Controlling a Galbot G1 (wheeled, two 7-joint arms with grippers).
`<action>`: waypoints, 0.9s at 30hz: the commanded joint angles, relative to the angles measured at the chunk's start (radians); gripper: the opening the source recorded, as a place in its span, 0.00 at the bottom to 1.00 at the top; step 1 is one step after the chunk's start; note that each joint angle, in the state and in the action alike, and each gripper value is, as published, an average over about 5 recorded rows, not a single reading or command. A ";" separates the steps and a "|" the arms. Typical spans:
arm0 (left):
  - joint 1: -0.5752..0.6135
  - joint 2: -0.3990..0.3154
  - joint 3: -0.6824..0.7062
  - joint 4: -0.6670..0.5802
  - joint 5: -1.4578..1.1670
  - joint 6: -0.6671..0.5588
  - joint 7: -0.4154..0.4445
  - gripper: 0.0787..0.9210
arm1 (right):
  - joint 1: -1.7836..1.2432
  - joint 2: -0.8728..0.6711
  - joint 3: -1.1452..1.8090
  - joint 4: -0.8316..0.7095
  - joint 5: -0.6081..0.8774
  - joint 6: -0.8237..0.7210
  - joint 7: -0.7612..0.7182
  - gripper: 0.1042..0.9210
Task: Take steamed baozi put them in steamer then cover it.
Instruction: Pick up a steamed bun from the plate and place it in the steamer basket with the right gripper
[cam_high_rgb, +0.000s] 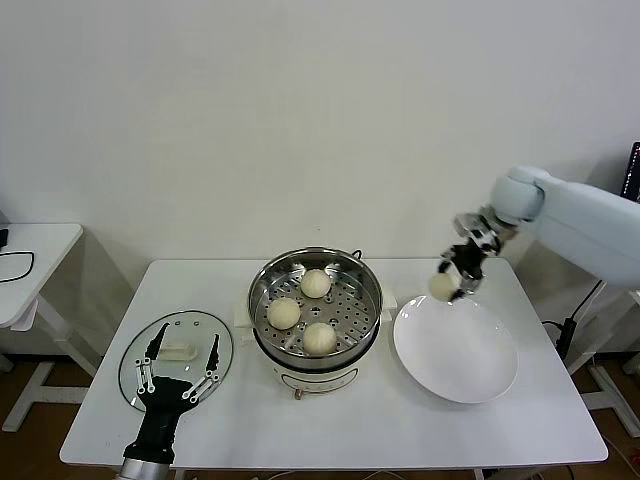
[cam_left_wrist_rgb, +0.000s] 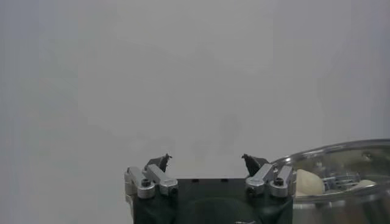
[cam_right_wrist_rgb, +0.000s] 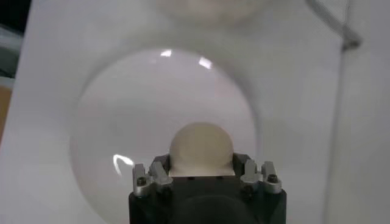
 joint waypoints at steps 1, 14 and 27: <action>-0.004 0.001 0.004 0.002 0.001 -0.001 0.000 0.88 | 0.244 0.214 -0.147 0.176 0.224 -0.125 0.012 0.70; -0.005 -0.001 -0.001 -0.001 0.000 -0.005 -0.005 0.88 | 0.139 0.363 -0.210 0.124 0.185 -0.171 0.094 0.70; 0.004 -0.002 -0.010 -0.006 0.000 -0.008 -0.009 0.88 | 0.037 0.416 -0.223 0.007 0.138 -0.171 0.131 0.70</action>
